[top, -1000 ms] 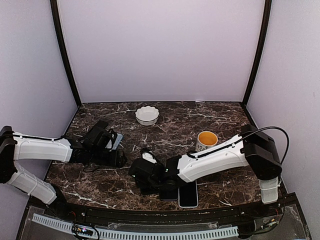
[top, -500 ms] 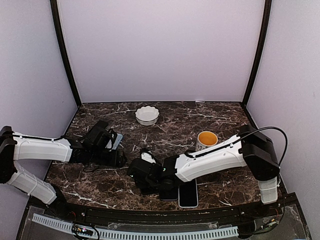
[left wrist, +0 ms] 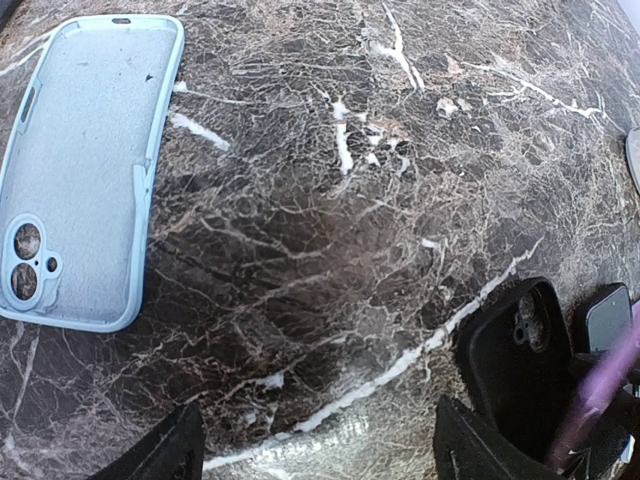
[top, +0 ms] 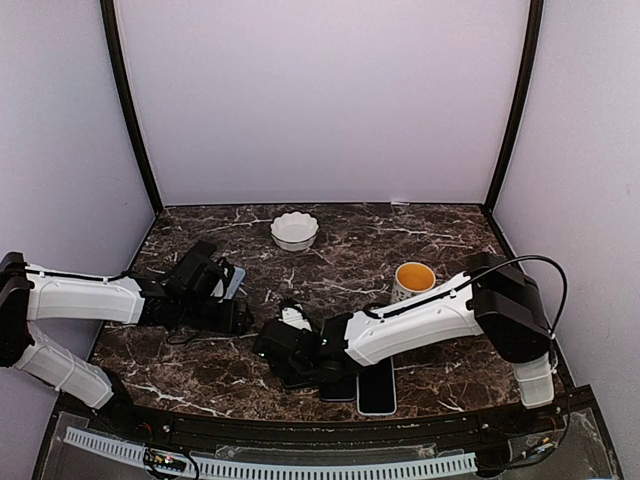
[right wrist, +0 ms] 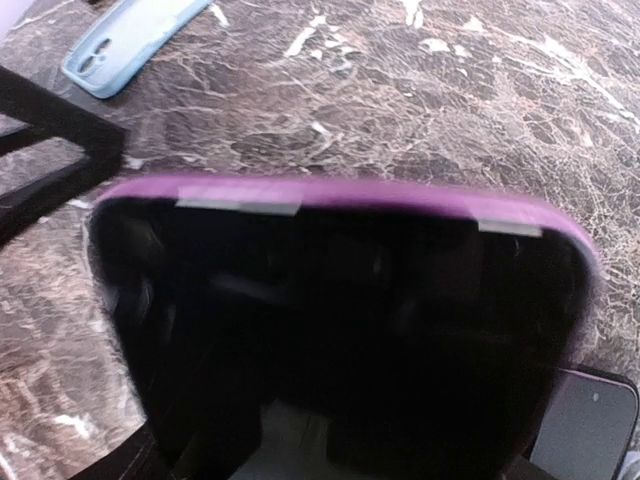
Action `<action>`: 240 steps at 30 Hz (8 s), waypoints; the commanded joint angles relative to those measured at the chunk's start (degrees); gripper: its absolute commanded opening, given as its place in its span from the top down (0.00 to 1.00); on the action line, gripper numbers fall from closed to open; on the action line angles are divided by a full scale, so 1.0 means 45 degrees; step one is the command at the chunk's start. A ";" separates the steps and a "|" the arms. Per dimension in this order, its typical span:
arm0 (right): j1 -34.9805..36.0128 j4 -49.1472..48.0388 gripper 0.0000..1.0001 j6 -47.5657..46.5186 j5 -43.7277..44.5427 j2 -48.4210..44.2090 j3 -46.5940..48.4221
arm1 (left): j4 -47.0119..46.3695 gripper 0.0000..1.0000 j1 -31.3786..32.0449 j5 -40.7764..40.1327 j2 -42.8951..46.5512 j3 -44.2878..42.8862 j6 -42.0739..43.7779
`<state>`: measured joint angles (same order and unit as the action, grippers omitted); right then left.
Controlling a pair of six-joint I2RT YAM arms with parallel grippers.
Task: Put the phone into the phone case
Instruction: Install the phone into the phone case, then adjust the phone and the phone case, then pick up the phone with the phone case at the center of the board, then pass from the right arm to the left
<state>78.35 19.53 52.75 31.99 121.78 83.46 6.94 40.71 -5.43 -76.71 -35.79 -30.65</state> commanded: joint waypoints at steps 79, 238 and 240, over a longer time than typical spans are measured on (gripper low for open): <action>-0.3177 -0.0176 0.71 -0.3415 -0.3701 -0.1619 -0.0676 | 0.0971 0.66 0.1298 0.0171 -0.1903 -0.1235 0.1618; 0.2336 -0.9285 0.76 -0.9593 0.6560 -0.6454 -0.4613 | -0.4867 0.83 0.2629 0.5790 0.3028 -0.1863 0.0876; 0.2335 -0.9264 0.76 -0.9538 0.6449 -0.6453 -0.4685 | -0.4990 0.96 0.2682 0.5732 0.3128 -0.1662 0.0902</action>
<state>88.23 -17.43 10.52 59.86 93.45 61.10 -13.98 52.12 19.25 -63.42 -45.25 -26.98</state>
